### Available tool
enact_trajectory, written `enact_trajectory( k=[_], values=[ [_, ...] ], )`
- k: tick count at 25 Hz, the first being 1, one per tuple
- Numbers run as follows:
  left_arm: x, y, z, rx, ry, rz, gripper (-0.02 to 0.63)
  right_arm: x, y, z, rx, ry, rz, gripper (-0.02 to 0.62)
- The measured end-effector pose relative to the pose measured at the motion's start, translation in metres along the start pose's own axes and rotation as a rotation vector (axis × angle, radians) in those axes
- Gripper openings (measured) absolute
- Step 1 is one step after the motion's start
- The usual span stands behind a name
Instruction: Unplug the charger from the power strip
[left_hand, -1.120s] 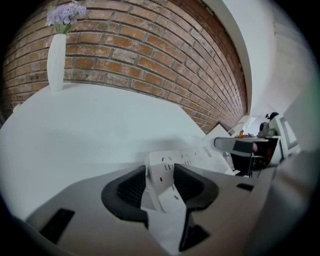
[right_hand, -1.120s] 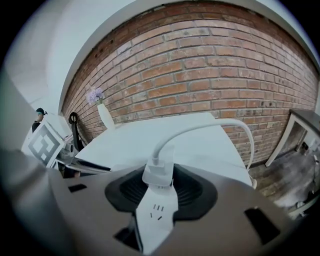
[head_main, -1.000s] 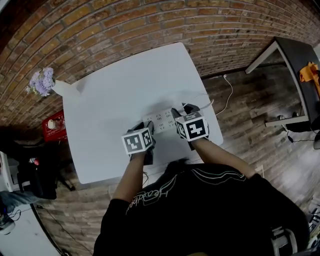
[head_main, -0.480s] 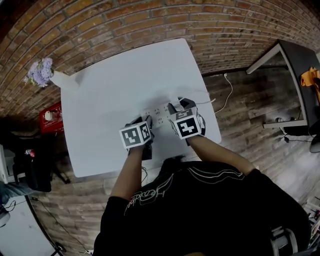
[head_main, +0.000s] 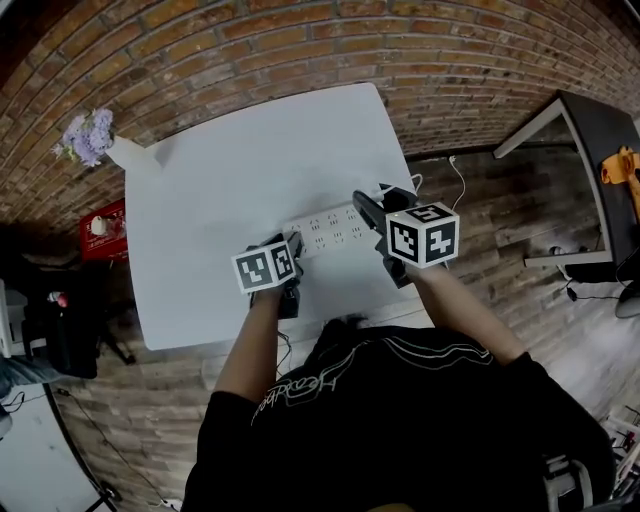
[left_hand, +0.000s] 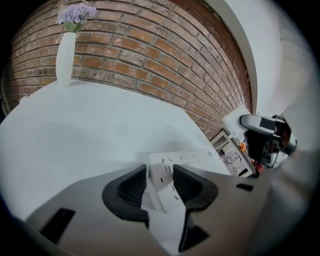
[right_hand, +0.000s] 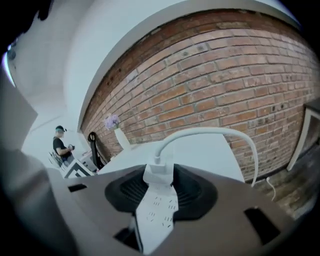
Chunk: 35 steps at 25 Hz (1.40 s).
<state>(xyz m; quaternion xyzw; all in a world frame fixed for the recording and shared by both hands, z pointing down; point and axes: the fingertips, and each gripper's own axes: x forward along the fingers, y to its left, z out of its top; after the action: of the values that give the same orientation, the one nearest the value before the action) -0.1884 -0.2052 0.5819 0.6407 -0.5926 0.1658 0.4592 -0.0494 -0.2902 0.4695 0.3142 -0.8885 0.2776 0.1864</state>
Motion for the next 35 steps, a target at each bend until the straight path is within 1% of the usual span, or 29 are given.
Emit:
enact_trajectory(
  k=[2,4,7,9,12,16,19,24,30,33,35],
  values=[
    [-0.008,0.001,0.007,0.017,-0.027,0.028,0.147,-0.013,-0.005,0.003,0.052,-0.026,0.049,0.126],
    [-0.020,-0.002,0.015,0.023,-0.070,0.043,0.147,-0.029,-0.008,0.005,0.076,-0.045,0.098,0.126],
    [-0.045,-0.015,0.028,0.004,-0.135,0.018,0.147,-0.054,-0.004,0.009,0.087,-0.079,0.169,0.126],
    [-0.065,-0.033,0.034,0.001,-0.179,-0.030,0.134,-0.072,0.003,0.012,0.066,-0.098,0.212,0.126],
    [-0.096,-0.073,0.034,0.009,-0.240,-0.144,0.104,-0.101,0.015,0.013,0.014,-0.119,0.274,0.126],
    [-0.137,-0.133,0.023,0.059,-0.307,-0.292,0.077,-0.140,0.029,0.010,-0.028,-0.144,0.334,0.126],
    [-0.168,-0.169,0.015,0.092,-0.368,-0.359,0.054,-0.167,0.040,0.007,-0.051,-0.167,0.385,0.126],
    [-0.205,-0.215,-0.008,0.111,-0.429,-0.458,0.036,-0.208,0.057,-0.008,-0.061,-0.202,0.480,0.126],
    [-0.232,-0.249,-0.029,0.206,-0.457,-0.495,0.029,-0.233,0.073,-0.024,-0.097,-0.208,0.532,0.126],
    [-0.238,-0.254,-0.036,0.257,-0.479,-0.489,0.023,-0.238,0.079,-0.027,-0.112,-0.211,0.549,0.126],
    [-0.239,-0.257,-0.040,0.275,-0.483,-0.487,0.021,-0.241,0.080,-0.028,-0.125,-0.214,0.549,0.126]
  ],
)
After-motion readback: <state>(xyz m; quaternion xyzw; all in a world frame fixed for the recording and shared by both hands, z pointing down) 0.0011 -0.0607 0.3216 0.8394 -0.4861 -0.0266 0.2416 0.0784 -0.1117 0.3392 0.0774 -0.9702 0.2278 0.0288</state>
